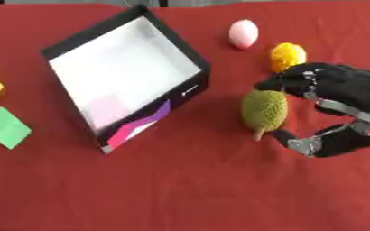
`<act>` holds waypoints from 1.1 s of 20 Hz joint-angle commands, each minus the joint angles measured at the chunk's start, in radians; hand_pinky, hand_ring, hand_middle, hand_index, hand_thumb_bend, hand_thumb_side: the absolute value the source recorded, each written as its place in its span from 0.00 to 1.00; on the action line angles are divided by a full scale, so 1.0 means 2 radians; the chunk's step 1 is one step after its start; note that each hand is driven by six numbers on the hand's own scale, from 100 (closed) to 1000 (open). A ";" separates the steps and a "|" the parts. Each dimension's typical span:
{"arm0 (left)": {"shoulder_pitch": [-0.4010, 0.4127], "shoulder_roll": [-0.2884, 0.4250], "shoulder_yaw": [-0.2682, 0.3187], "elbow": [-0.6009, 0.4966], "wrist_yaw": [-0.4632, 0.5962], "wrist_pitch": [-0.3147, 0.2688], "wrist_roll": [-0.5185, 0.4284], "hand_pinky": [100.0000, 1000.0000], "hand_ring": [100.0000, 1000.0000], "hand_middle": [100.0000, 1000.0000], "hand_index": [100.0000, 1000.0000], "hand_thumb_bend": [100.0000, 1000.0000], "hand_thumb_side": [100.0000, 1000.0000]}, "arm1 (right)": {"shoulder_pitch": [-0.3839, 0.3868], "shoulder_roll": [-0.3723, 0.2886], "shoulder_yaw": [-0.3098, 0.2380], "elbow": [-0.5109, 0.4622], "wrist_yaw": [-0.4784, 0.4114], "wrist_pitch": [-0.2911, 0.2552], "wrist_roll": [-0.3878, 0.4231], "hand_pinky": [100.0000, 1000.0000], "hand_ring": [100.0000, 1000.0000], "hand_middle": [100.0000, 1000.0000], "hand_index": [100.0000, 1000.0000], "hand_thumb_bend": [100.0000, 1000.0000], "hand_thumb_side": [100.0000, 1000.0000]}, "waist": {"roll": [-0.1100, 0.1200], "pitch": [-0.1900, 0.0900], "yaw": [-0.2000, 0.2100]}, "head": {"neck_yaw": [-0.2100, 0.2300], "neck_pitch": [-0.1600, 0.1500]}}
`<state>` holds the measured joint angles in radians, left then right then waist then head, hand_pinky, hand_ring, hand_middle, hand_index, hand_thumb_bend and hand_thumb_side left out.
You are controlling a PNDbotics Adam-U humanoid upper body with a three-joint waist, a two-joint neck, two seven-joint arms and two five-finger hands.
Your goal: Pick up objects on the table and place them in the box.
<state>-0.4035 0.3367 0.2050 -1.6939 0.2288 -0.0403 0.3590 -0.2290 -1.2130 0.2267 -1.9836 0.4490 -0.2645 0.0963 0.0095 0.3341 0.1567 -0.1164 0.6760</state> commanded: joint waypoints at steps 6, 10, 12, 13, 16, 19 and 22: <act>-0.005 0.015 -0.002 -0.006 0.002 0.001 -0.003 0.65 0.84 0.65 0.71 0.00 0.70 | -0.012 0.005 0.001 -0.008 0.019 0.019 0.030 0.93 0.85 0.83 0.99 0.39 0.70 | 0.000 -0.013 0.002 | -0.005 0.000; -0.005 0.015 -0.003 -0.006 0.002 0.001 -0.004 0.65 0.84 0.65 0.70 0.00 0.70 | -0.016 0.010 -0.002 -0.008 0.017 0.037 0.042 0.94 0.85 0.83 0.99 0.39 0.70 | 0.000 -0.013 0.002 | -0.007 -0.002; -0.005 0.015 -0.003 -0.005 0.002 0.001 -0.005 0.65 0.84 0.65 0.70 0.00 0.70 | -0.020 0.013 -0.002 -0.008 0.015 0.047 0.046 0.94 0.85 0.83 0.99 0.39 0.69 | 0.001 -0.013 0.002 | -0.008 -0.003; -0.005 0.015 -0.003 -0.005 0.002 0.001 -0.005 0.65 0.84 0.65 0.70 0.00 0.70 | -0.021 0.014 -0.003 -0.008 0.015 0.053 0.048 0.93 0.85 0.83 0.98 0.38 0.67 | 0.001 -0.013 0.002 | -0.009 -0.003; -0.005 0.015 -0.004 -0.005 0.002 0.002 -0.005 0.65 0.84 0.65 0.70 0.00 0.70 | -0.026 0.019 -0.004 -0.008 0.012 0.069 0.050 0.93 0.85 0.82 0.98 0.35 0.65 | 0.001 -0.012 0.002 | -0.010 -0.004; -0.005 0.015 -0.005 -0.004 0.002 0.002 -0.007 0.65 0.84 0.65 0.70 0.00 0.70 | -0.029 0.023 -0.004 -0.008 0.013 0.084 0.052 0.92 0.85 0.82 0.98 0.34 0.66 | 0.001 -0.012 0.002 | -0.011 -0.004; -0.005 0.015 -0.005 -0.004 0.002 0.002 -0.007 0.65 0.84 0.65 0.70 0.00 0.70 | -0.028 0.029 -0.002 -0.004 0.020 0.095 0.058 0.92 0.84 0.82 0.97 0.36 0.67 | 0.001 -0.012 0.002 | -0.011 -0.004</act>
<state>-0.4035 0.3367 0.1937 -1.6928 0.2329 -0.0335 0.3482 -0.2765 -1.1377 0.2353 -1.9831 0.4803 -0.0848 0.2095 0.0109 0.3340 0.1608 -0.1353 0.6755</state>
